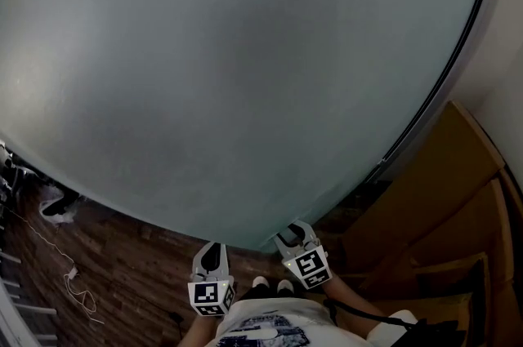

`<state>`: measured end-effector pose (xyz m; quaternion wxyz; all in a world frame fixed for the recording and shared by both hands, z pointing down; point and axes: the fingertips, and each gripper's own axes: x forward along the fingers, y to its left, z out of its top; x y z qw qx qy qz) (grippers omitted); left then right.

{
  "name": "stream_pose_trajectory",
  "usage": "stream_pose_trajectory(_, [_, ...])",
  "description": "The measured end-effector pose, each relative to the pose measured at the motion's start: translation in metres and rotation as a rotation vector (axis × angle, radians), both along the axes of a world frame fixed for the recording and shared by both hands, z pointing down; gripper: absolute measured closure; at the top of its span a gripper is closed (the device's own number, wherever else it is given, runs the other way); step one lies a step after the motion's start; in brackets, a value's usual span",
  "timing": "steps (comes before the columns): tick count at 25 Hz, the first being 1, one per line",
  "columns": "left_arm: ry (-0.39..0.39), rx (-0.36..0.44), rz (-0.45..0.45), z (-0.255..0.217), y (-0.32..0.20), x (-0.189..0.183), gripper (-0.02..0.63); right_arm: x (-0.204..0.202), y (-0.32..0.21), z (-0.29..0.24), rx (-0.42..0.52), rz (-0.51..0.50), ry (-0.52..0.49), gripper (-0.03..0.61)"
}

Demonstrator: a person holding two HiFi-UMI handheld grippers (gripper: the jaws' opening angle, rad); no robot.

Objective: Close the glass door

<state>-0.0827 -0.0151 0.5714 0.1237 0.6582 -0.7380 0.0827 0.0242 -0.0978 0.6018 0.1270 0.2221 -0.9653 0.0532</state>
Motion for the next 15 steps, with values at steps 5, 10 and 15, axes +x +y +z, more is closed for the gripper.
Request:
stream_pose_trajectory(5, [0.009,-0.001,-0.044,0.003,0.002,-0.012,0.612,-0.017,-0.014,0.002,-0.012,0.007,0.015,0.456])
stream_pose_trajectory(10, [0.011,0.006,-0.06,0.002,-0.005,-0.029,0.612,-0.037,-0.031,0.001,-0.011,0.027,0.015,0.456])
stream_pose_trajectory(15, [0.019,-0.001,-0.052,0.007,-0.021,-0.054,0.612,-0.059,-0.047,-0.001,-0.015,0.052,0.015,0.457])
